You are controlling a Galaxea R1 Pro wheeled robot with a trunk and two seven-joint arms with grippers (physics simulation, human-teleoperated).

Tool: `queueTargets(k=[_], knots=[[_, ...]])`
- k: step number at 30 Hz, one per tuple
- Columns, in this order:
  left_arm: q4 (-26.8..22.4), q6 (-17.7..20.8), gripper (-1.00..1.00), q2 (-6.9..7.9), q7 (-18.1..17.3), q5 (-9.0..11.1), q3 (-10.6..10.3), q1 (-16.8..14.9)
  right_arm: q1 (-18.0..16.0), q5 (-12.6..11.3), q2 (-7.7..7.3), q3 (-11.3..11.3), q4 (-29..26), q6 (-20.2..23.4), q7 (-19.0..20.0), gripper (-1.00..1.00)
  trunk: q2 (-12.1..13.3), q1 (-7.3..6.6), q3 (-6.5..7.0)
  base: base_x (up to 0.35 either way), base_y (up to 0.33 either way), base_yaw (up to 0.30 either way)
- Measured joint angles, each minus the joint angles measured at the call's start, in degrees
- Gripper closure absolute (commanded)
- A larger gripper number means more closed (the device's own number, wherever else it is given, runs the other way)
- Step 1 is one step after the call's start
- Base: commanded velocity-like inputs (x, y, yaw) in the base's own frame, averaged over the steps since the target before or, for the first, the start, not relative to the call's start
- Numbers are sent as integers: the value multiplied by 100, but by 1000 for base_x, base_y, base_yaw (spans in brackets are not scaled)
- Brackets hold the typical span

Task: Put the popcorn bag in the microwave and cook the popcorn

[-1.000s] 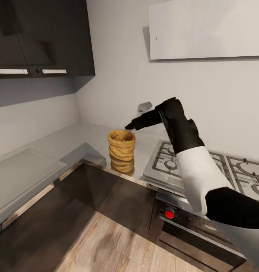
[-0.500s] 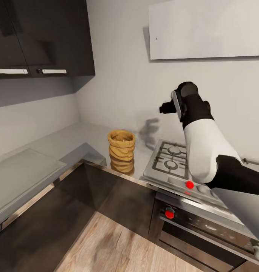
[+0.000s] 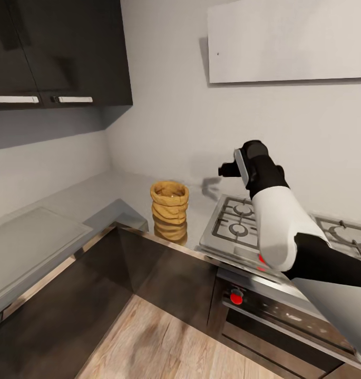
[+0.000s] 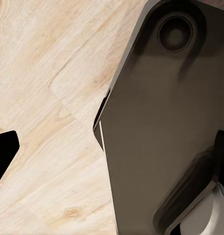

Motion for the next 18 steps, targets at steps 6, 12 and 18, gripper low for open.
queueTargets(k=[6,12,18], knots=[[0,0,-100,1,-1,0,-1,0,30,-19,0,-6,0,13,-19,-100,0,0,0,0,0,145],[0,0,-100,4,-1,0,-1,0,31,-10,0,0,0,17,-19,-100,0,0,0,0,0,268],[0,0,-100,8,-1,-1,-3,0,31,4,0,0,0,10,-19,-100,0,0,0,0,0,274]])
